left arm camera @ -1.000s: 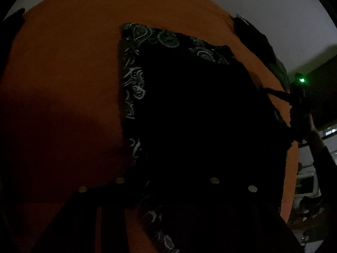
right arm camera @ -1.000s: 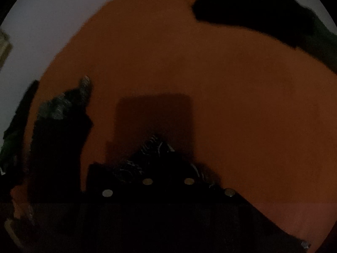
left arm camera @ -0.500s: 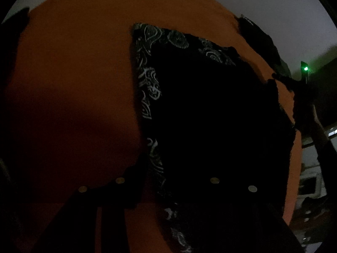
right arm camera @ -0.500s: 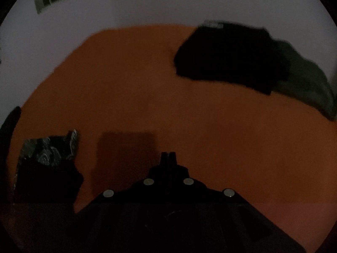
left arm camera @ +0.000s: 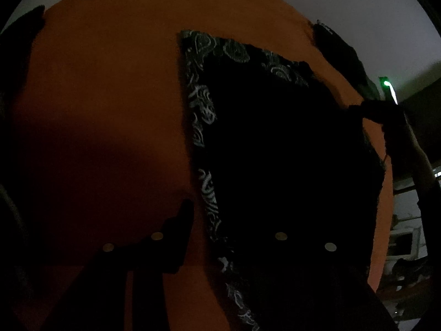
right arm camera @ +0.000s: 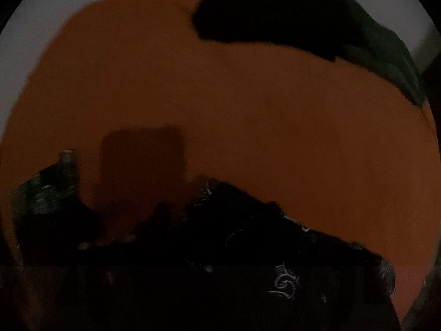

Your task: Fold clothes

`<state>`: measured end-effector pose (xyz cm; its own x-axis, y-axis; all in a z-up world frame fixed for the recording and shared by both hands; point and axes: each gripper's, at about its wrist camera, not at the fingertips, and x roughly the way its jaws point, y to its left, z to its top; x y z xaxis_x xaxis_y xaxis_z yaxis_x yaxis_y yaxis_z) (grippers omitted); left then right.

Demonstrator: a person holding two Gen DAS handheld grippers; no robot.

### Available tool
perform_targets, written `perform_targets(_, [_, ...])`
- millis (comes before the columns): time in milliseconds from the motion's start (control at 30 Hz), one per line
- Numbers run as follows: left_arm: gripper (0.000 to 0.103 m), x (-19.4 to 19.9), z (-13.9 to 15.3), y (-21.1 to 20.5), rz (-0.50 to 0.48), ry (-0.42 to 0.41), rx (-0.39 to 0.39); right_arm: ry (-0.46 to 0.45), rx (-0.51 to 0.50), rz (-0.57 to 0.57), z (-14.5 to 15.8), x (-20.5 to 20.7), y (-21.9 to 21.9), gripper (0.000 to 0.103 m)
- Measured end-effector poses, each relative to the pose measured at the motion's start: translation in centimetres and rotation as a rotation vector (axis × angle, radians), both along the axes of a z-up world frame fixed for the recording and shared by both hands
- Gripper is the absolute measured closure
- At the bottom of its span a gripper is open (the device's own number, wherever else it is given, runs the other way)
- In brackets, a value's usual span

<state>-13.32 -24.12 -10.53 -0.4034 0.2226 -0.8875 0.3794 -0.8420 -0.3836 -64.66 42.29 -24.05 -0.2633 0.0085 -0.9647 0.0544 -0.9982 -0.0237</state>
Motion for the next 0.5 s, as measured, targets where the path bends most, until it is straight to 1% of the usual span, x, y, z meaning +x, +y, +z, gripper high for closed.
perform_targets(33, [0.063,0.1,-0.1,0.1,0.003,-0.002,0.007,0.007,0.018,-0.019,-0.2,-0.1,-0.4,0.101])
perform_targets(100, [0.063,0.7,-0.1,0.2,0.013,0.001,0.025,0.130,-0.008,-0.075,1.3,0.9,-0.4,0.101])
perform_targets(167, [0.063,1.1,-0.1,0.2,0.015,-0.001,0.041,0.284,-0.099,-0.123,4.1,2.9,0.1,0.101])
perform_targets(200, [0.063,1.1,-0.1,0.2,0.012,-0.005,0.036,0.334,-0.120,-0.122,5.0,3.6,0.1,0.101])
perform_targets(267, [0.063,0.9,0.5,0.4,-0.006,-0.004,0.007,0.344,-0.099,-0.072,5.3,3.6,-0.6,0.101])
perform_targets(367, [0.063,-0.9,2.3,1.9,-0.077,0.030,-0.024,0.305,-0.106,-0.067,4.1,2.9,-0.4,0.101])
perform_targets(433, [0.063,-3.5,4.4,4.4,-0.178,0.077,-0.014,0.329,-0.171,-0.083,4.9,3.7,0.6,0.101])
perform_targets(500, [0.054,-7.2,5.8,8.0,-0.296,0.120,0.003,0.362,-0.216,-0.056,6.0,4.8,1.2,0.101])
